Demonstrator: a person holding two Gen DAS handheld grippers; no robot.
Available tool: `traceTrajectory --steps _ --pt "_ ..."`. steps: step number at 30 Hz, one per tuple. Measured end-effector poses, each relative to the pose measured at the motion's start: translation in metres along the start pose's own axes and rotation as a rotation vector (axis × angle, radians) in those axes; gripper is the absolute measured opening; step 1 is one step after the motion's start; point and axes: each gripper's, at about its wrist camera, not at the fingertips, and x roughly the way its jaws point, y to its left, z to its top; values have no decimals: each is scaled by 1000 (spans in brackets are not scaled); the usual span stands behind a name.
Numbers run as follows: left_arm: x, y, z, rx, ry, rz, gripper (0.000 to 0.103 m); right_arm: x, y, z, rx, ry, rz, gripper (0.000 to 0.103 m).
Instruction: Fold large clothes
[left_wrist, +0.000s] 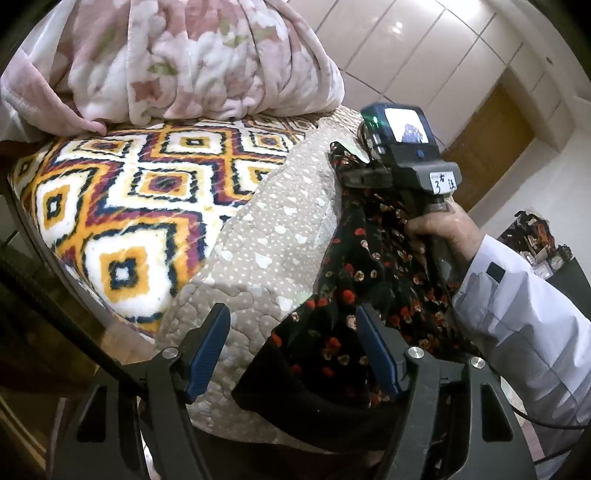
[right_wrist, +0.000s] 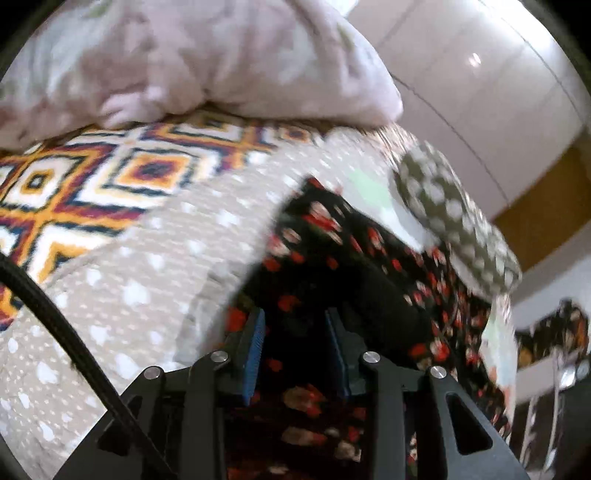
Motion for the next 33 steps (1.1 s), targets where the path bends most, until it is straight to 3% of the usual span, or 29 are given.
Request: traceTrajectory --steps 1,3,6,9,11,14,18,21,24,25,27,30,31,33 --pt "0 0 0 2 1 3 69 -6 6 2 -18 -20 35 47" --pt "1 -2 0 3 3 9 69 -22 16 3 -59 -50 97 53" --pt "3 -2 1 -1 5 15 70 -53 12 -4 -44 -81 179 53" --pt "5 -2 3 5 7 26 70 -88 -21 -28 61 -99 282 53" --pt "8 -1 5 10 15 34 70 -113 -58 -58 158 -107 316 53" --pt "15 -2 7 6 37 16 70 -140 -119 -117 288 -102 294 55" --pt "31 -11 14 25 66 -39 70 -163 -199 -224 513 -40 238 61" --pt "53 -19 19 23 131 -101 70 -165 -237 -300 684 16 235 66" --pt "78 -25 22 9 203 -167 70 -155 -256 -384 897 77 320 66" --pt "89 -27 23 11 230 -189 71 -153 -257 -400 939 85 342 66" --pt "101 -31 23 26 248 -164 71 -144 -252 -435 1023 89 422 66" --pt "106 -38 22 62 272 -177 70 -130 -238 -458 1093 69 557 66" --pt "106 -40 21 65 289 -181 66 -125 -231 -461 1106 60 615 66" --pt "103 -40 17 59 319 -212 48 -115 -218 -464 1122 44 715 68"
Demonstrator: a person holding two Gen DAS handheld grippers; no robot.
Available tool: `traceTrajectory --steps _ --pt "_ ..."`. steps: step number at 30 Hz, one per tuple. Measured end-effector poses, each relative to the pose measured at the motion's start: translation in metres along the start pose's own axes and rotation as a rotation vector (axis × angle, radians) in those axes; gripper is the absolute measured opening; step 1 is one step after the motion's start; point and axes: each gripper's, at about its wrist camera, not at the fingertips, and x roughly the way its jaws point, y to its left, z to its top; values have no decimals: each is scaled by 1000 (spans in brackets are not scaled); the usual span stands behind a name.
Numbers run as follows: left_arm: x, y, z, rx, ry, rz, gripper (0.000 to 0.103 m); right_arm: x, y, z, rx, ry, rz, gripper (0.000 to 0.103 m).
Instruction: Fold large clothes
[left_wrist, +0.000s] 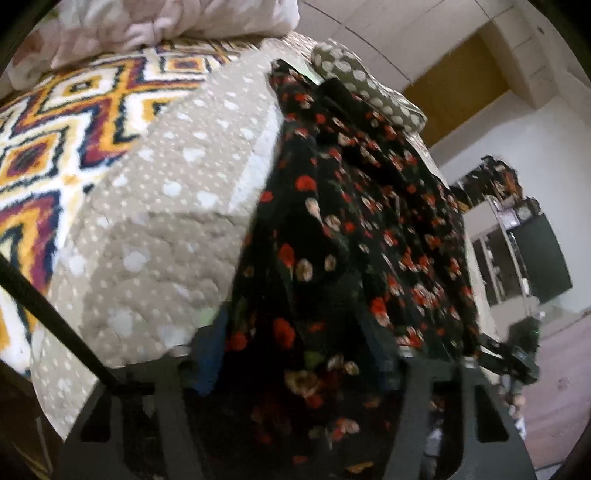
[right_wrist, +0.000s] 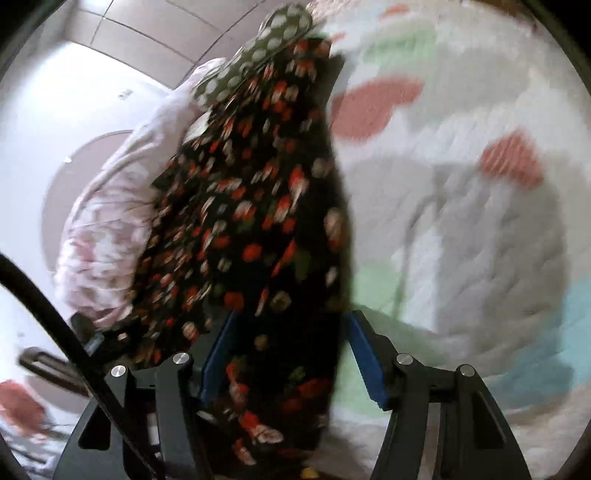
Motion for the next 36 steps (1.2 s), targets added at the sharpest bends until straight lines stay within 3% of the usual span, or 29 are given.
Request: traceTrajectory --steps 2,7,11,15,18,21,22,23,24,27,31,36 --pt "-3 3 -7 -23 15 -33 43 8 3 -7 -9 11 54 68" --pt "-15 15 -23 -108 -3 -116 42 18 8 -28 -9 69 219 68" --pt "-20 16 -28 -120 -16 -120 43 20 10 -47 -8 127 300 68" --pt "-23 11 -33 -83 -30 -78 44 26 13 -65 -29 161 276 68" --pt "-22 -5 -40 6 -36 -6 49 30 19 -75 -48 164 230 68" --pt "-13 -26 -43 105 -22 106 47 34 28 -79 -61 145 185 67" --pt "-11 -30 -44 123 -17 135 41 35 30 -79 -66 141 170 59" --pt "-10 -34 -43 130 -12 175 25 36 33 -80 -69 137 146 51" --pt "-12 -34 -41 118 -8 189 18 37 35 -80 -67 141 130 36" --pt "-34 -26 -39 43 -25 113 14 24 42 -77 -78 123 128 24" --pt "-72 -28 -53 -1 -75 49 14 -39 54 -72 -145 41 140 19" --pt "-66 -23 -78 -26 -54 78 14 -74 41 -90 -165 43 87 19"
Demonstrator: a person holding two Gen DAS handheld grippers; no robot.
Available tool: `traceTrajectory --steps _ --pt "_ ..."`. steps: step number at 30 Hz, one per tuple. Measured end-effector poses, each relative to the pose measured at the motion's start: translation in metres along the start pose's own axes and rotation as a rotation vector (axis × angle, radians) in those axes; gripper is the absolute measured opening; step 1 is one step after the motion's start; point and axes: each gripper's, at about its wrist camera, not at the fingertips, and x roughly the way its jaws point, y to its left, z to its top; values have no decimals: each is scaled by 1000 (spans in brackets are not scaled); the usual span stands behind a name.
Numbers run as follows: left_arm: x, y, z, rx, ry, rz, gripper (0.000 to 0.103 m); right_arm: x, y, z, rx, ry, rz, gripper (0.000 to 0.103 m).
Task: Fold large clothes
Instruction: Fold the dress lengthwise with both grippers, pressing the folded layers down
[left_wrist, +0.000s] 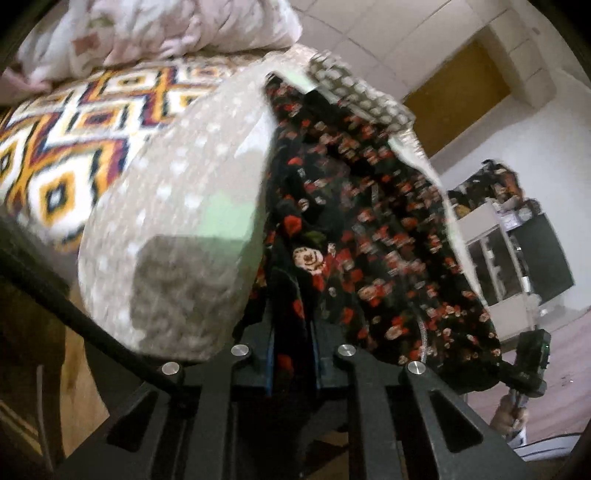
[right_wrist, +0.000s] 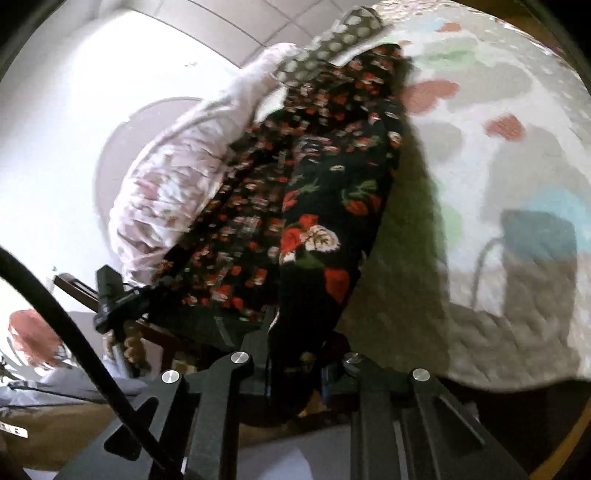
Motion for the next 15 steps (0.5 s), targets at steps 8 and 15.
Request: traceTrajectory --steps 8,15 --pt "3 14 14 -55 -2 -36 14 16 -34 -15 108 46 -7 18" --pt "-8 -13 95 -53 -74 -106 14 -3 0 50 -10 7 23 18"
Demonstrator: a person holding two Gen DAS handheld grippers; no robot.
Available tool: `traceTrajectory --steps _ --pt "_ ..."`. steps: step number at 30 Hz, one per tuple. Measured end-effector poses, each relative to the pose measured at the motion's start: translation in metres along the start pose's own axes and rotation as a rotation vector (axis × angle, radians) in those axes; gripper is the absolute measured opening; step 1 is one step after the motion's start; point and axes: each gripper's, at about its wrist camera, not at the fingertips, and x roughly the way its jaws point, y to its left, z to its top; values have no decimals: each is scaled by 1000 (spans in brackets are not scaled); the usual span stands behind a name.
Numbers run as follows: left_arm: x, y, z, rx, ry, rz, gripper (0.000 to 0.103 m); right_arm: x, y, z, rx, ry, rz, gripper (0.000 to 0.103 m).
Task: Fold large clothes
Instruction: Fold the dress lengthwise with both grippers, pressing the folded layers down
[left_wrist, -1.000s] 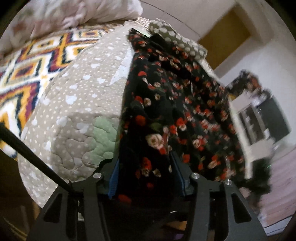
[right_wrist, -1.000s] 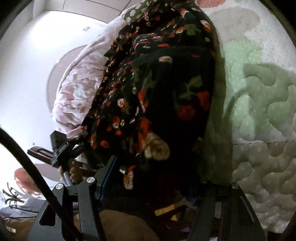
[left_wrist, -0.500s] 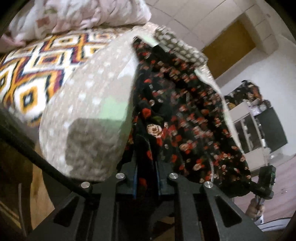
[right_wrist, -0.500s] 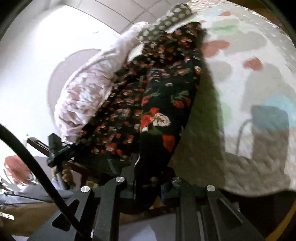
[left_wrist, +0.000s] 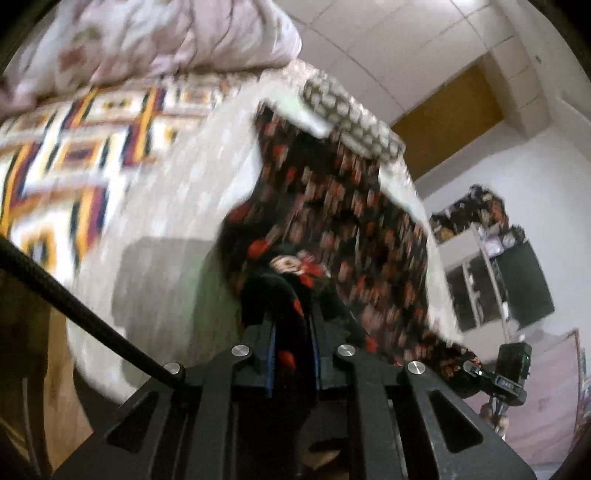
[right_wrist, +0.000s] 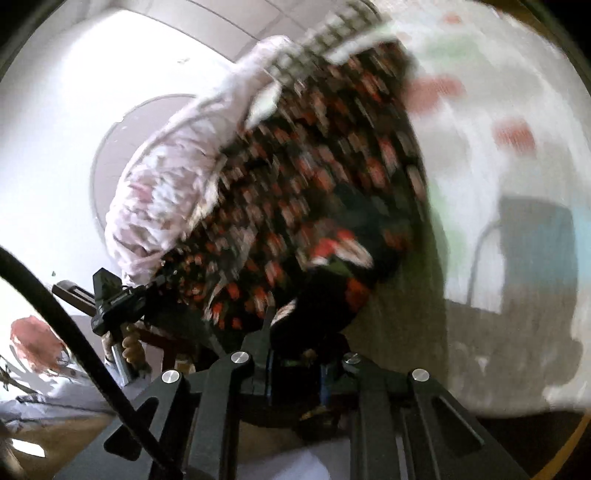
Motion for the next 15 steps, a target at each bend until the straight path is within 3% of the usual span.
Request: traceTrajectory --steps 5,8,10,13,14,15 --pt "41 -31 105 4 -66 31 14 -13 17 116 -36 -152 4 18" --pt "87 -39 165 -25 -103 132 14 2 5 188 10 -226 -34 18" --pt "124 -32 195 -63 -77 170 15 30 -22 236 87 -239 -94 20" --pt "150 -12 208 -176 -57 143 19 65 -58 267 220 -229 -197 29" --pt "153 -8 210 -200 -60 116 21 76 -68 271 257 -216 -192 32" --pt "153 -4 210 -208 -64 91 23 81 -73 273 271 -210 -183 43"
